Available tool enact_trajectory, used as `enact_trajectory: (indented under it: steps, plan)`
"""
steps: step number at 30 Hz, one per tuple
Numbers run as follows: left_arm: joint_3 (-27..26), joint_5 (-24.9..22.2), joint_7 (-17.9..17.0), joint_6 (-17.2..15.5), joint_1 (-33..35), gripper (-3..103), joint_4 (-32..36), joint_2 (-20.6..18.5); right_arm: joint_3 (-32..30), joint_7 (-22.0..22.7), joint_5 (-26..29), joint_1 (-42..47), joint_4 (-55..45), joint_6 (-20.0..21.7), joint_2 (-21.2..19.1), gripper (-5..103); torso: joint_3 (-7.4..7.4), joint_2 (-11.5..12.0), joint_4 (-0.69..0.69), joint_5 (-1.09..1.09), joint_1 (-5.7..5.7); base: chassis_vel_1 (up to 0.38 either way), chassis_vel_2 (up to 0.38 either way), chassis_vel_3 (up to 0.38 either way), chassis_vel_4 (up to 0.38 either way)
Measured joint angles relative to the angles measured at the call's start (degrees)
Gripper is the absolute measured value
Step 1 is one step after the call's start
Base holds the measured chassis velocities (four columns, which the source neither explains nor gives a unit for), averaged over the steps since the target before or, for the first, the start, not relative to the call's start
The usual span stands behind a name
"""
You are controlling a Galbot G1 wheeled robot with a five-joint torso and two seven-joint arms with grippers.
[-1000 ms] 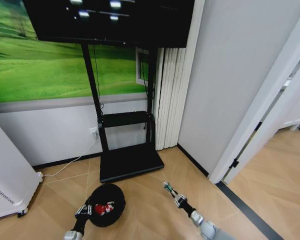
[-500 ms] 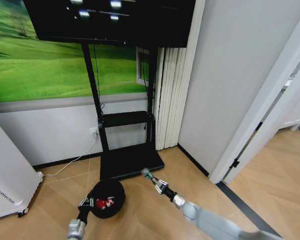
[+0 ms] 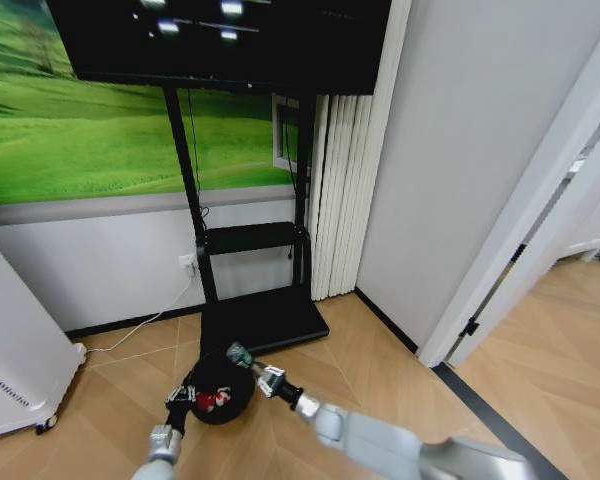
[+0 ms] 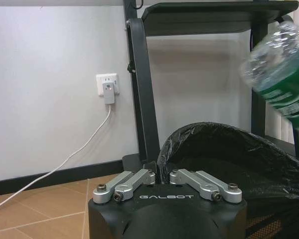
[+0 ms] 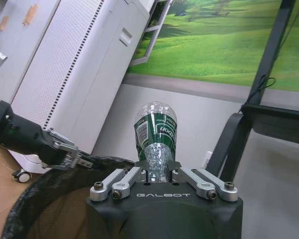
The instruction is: Pick up the trash bin and place the garbage on the floor into it.
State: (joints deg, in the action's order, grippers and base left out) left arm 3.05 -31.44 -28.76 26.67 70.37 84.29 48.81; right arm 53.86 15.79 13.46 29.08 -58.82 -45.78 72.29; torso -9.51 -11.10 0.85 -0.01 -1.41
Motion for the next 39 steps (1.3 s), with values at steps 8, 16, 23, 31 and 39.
enact_trajectory:
  steps: [8, 16, 23, 31, 39]
  plan:
    - [0.37, 0.04, -0.22, -0.17, -0.11, 7, 0.30, 0.28, 2.75, 0.79, 0.36, 0.61, 2.58, 0.05, 3.93, 18, 0.00, 0.00, 0.01, 0.00, 0.00, 0.000, 0.000, 0.000, 0.000]
    - [0.66, 0.11, -0.23, -0.17, -0.16, 7, 0.37, 0.85, 3.68, 1.20, 0.92, 1.04, 4.24, 0.11, 5.97, 18, 0.00, 0.00, 0.01, 0.00, 0.00, 0.000, 0.000, 0.000, 0.000]
    - [0.80, 0.15, 0.12, -0.10, 0.17, 7, 0.71, 0.75, 2.95, 1.28, 1.51, 2.01, 5.01, 0.79, 6.27, 31, 0.00, -0.01, 0.01, 0.00, 0.00, 0.000, 0.000, 0.000, 0.000]
    - [0.81, 0.28, 0.34, 0.05, 0.43, 7, 0.79, 1.27, 2.45, 3.38, 1.40, 3.35, 4.50, 1.34, 6.03, 63, 0.00, -0.01, 0.01, 0.01, 0.01, 0.000, 0.000, 0.000, 0.000]
    - [0.12, 0.51, 0.48, 0.13, 1.37, 7, 0.98, 1.40, 0.75, 4.78, 1.19, 3.44, 2.04, 1.44, 3.43, 95, 0.00, 0.00, 0.01, 0.01, 0.00, 0.000, 0.000, 0.000, 0.000]
